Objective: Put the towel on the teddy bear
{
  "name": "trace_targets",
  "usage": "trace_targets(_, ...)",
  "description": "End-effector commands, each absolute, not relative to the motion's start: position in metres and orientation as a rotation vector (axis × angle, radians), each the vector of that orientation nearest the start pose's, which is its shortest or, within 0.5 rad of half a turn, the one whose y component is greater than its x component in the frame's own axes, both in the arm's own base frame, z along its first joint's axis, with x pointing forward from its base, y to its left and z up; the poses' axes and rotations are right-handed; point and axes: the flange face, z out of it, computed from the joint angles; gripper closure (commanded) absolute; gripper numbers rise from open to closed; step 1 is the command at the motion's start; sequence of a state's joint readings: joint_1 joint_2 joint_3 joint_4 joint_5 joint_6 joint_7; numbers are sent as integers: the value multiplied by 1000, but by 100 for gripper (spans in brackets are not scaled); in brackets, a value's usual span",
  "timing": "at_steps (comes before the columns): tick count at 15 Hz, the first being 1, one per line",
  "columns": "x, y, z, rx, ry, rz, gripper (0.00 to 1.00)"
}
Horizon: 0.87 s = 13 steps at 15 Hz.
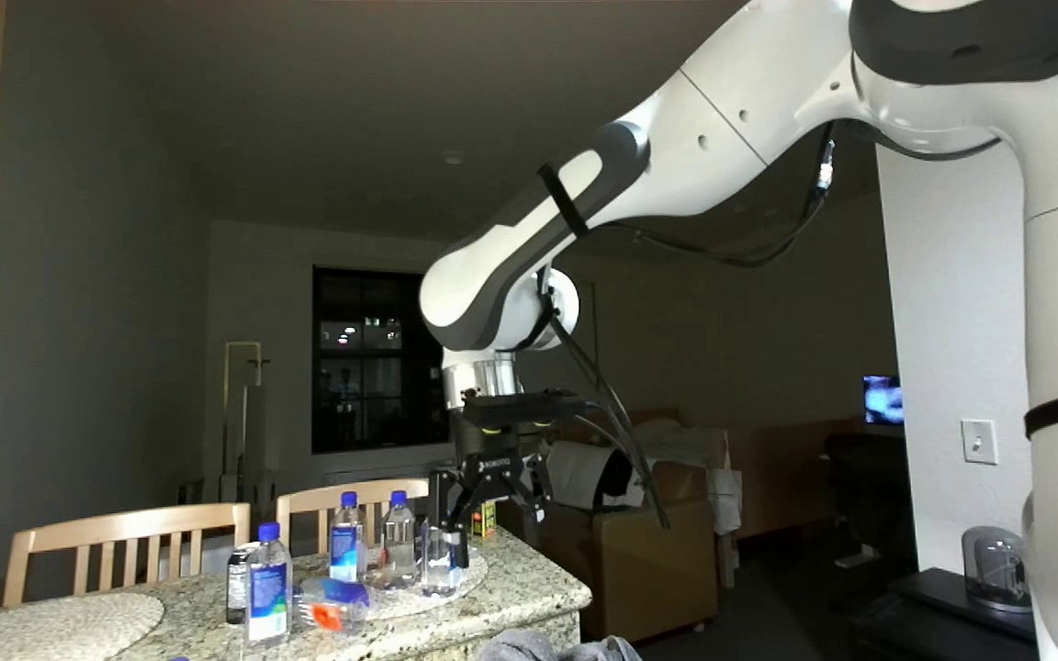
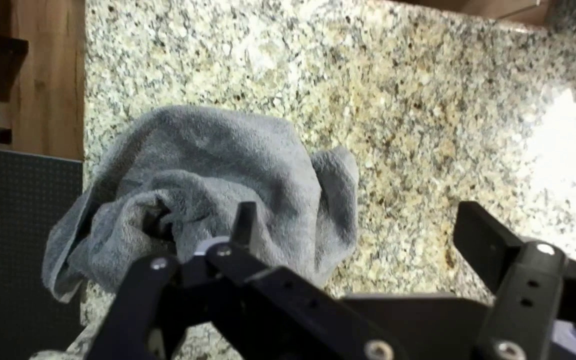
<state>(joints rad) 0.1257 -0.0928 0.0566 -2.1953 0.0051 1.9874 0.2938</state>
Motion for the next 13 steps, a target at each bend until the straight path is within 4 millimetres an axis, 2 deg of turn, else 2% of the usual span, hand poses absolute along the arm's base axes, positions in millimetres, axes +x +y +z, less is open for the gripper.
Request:
trace_targets(1,485,87,407,-3159,174,208,0)
trace_targets(3,479,84,401,-3160,173,228,0)
trace_targets(13,478,84,404,-3160,173,219,0)
